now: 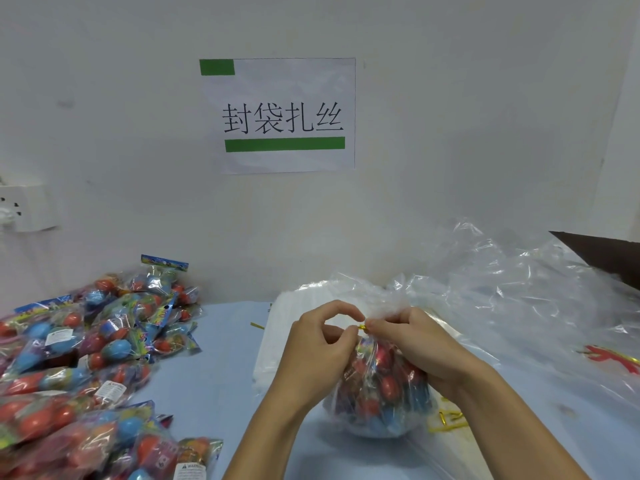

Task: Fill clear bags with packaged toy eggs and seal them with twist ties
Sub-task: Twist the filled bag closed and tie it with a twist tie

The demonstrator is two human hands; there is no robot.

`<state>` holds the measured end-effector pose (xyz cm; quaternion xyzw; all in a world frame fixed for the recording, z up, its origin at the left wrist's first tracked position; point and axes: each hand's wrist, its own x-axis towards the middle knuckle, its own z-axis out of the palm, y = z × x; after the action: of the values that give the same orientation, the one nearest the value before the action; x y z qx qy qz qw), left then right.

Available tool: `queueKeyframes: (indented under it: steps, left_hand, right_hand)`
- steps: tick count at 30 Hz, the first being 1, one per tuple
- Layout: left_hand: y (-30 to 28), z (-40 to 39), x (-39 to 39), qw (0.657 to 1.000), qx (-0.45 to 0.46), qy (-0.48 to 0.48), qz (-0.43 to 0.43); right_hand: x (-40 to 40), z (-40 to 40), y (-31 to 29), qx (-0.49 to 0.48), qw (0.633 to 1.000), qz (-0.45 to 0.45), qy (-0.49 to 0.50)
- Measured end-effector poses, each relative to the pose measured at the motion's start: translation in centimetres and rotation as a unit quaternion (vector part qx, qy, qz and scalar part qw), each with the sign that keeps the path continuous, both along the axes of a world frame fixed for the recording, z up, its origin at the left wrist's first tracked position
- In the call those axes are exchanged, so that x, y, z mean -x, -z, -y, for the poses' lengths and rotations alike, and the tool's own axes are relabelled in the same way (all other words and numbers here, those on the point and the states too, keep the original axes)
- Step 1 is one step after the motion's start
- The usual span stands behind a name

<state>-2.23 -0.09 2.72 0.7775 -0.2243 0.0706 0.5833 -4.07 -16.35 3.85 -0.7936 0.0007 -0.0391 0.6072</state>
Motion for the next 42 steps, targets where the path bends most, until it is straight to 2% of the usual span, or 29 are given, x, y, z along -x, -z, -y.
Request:
queueKeyframes:
  steps: [5,12,26,35,38,42]
  left_hand:
    - [-0.2,-0.2,0.1,0.996,-0.045,-0.031,0.073]
    - [-0.1,0.3,0.0,0.964,-0.135,-0.079,0.217]
    - [-0.4,0.0,0.2,0.931,-0.173,-0.062,0.314]
    - [0.2,0.4,0.2,0.947,-0.176,-0.087,0.252]
    - [0.3,0.5,0.1,0.965,-0.16,-0.083,0.189]
    - [0.0,0.5,0.1,0.987,-0.08,-0.11,0.087]
  right_hand:
    - [-0.2,0.2,0.1,-0.022,1.0,-0.015,-0.014]
    - [-0.5,-0.3,0.0,-0.04,0.999,-0.026,-0.026]
    - [-0.4,-0.4,-0.2,-0.046,0.997,-0.053,0.02]
    - [-0.7,-1.1,0.1,-0.039,0.997,-0.035,0.057]
    - [-0.8,-1.4,0.1,-0.025,0.997,-0.014,0.071]
    - [-0.7,-2.3,0.2,-0.057,0.996,0.014,0.071]
